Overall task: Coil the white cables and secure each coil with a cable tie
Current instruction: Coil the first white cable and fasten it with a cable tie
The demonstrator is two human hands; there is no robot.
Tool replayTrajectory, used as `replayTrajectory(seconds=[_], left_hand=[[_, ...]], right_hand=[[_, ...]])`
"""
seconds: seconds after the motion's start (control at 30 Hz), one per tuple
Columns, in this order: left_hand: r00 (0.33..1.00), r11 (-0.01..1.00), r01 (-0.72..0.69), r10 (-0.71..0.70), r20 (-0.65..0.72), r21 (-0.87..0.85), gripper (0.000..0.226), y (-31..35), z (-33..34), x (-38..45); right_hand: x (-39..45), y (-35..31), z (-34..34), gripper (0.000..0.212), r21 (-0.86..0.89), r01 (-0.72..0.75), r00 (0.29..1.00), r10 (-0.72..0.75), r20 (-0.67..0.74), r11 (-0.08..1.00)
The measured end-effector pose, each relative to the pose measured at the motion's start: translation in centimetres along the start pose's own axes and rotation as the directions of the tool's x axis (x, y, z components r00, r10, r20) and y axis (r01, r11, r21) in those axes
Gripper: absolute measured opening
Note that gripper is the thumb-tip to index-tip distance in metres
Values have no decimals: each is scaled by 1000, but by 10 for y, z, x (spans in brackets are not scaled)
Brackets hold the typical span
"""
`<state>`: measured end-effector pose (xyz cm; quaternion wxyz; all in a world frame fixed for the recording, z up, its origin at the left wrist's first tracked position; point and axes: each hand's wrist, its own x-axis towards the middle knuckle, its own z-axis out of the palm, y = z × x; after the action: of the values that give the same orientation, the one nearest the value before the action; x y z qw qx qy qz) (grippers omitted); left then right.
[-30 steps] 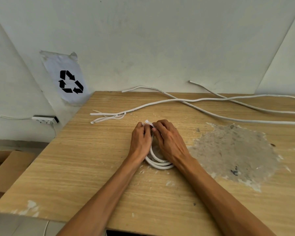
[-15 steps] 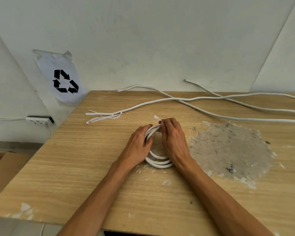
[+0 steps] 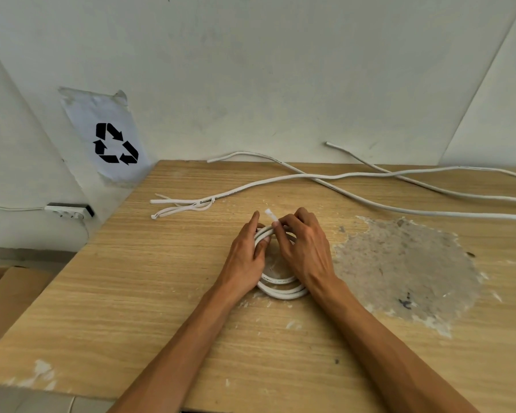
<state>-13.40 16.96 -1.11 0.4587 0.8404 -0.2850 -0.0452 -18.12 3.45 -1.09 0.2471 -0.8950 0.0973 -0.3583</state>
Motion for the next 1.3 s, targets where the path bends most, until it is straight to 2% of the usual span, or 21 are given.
replayTrajectory(seconds=[0.1, 0.2, 0.27, 0.37, 0.43, 0.5, 0.6, 0.73, 0.8, 0.9, 1.0, 1.13, 1.3], left_hand=[[997, 996, 71, -70, 15, -58, 72, 0, 0, 3], [992, 984, 121, -117, 36, -132, 76, 5, -3, 6], [987, 952, 162, -160, 27, -259, 63, 13, -5, 7], [961, 888, 221, -268, -62, -403, 42, 18, -3, 13], [928, 786, 275, -368, -61, -553, 29, 18, -3, 19], [905, 707, 314, -424, -24, -634, 21, 18, -5, 25], [908, 759, 319, -416, -46, -567, 19, 18, -9, 38], [959, 916, 245, -278, -60, -319, 20, 26, -3, 55], [977, 942, 203, -214, -12, -268, 24, 29, 0, 57], [979, 916, 200, -199, 40, -349, 23, 29, -1, 54], [982, 893, 181, -185, 29, -411, 21, 22, -1, 48], [990, 894, 139, -131, 49, -426, 21, 16, 1, 40], [991, 905, 126, -132, 13, -407, 26, 11, 3, 37]], right_hand=[[0, -4, 2, 25, -10, -96, 993, 97, 67, 995], [-2, -8, 5, 25, -120, -114, 988, 126, 92, 986], [-4, -9, 6, 23, -155, -84, 994, 94, 59, 984], [-6, -7, 7, 22, -159, -68, 997, 72, 18, 985], [-8, -7, 7, 20, -161, -64, 998, 66, 8, 985], [-8, -7, 7, 18, -181, -34, 999, 40, 28, 983], [-7, -9, 7, 23, -187, -7, 993, 29, 113, 982], [-8, -8, 6, 30, -152, -60, 995, 71, 72, 987], [-10, -4, 7, 28, -114, -95, 991, 105, 84, 989], [-9, -2, 8, 24, -77, -117, 989, 123, 76, 990], [-9, -2, 10, 16, -58, -134, 988, 138, 74, 989], [-6, -2, 9, 19, -93, -142, 985, 150, 86, 985], [-4, -5, 6, 31, -46, -130, 985, 134, 110, 991]])
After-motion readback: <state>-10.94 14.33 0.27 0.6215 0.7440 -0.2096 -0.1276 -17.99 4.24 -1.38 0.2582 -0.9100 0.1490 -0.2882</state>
